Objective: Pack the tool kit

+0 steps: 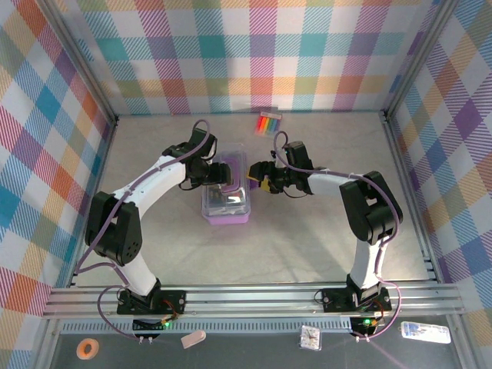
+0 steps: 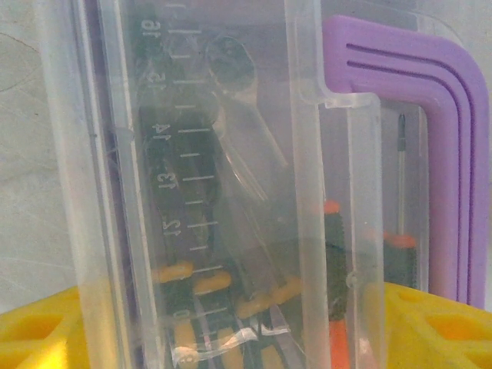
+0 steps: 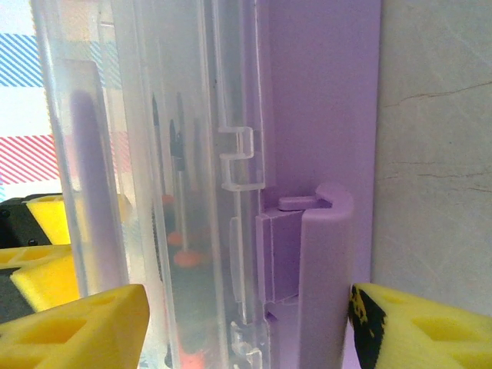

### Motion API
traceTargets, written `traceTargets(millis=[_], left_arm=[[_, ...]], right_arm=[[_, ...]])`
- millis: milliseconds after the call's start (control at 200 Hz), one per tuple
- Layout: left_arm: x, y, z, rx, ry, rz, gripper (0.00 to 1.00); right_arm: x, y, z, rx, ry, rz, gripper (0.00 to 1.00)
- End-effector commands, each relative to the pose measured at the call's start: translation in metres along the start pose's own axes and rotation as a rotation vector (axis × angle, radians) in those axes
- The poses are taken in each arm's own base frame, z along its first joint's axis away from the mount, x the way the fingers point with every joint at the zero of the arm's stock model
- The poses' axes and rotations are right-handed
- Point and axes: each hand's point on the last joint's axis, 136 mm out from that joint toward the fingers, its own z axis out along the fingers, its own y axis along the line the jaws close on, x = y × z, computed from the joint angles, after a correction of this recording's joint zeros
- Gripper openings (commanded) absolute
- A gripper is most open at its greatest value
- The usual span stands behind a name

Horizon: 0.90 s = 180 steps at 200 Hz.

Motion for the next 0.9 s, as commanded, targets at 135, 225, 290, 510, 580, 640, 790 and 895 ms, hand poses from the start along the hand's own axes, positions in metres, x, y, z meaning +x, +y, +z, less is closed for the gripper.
traceTargets(millis=[135,225,290,510,580,640,790,895], left_arm=[[0.080,0.041,0.051,-0.172,0.295,0.012,0.61],[0.084,0.043,0.054,-0.185,0.304,0.021,0.61],[0.088,0.044,0.056,-0.191,0.313,0.025,0.61],[0.101,0.049,0.065,-0.193,0.338,0.024,0.61],[0.103,0.051,0.066,-0.201,0.342,0.024,0.61],[0.105,0.053,0.067,-0.205,0.345,0.024,0.61],[0.109,0.054,0.069,-0.202,0.350,0.018,0.60],[0.111,0.053,0.070,-0.194,0.351,0.009,0.60]], right_arm=[[0.001,0.037,0.000,-0.102,0.010,-0.045,0.68],[0.001,0.038,-0.001,-0.115,0.009,-0.036,0.68],[0.002,0.041,-0.001,-0.131,0.008,-0.034,0.68],[0.001,0.049,-0.003,-0.169,-0.002,-0.031,0.68],[0.001,0.053,-0.004,-0.187,-0.001,-0.032,0.68],[0.000,0.057,-0.005,-0.204,-0.001,-0.031,0.68],[0.001,0.065,-0.004,-0.241,0.001,-0.037,0.68],[0.003,0.064,0.002,-0.244,0.010,-0.033,0.68]])
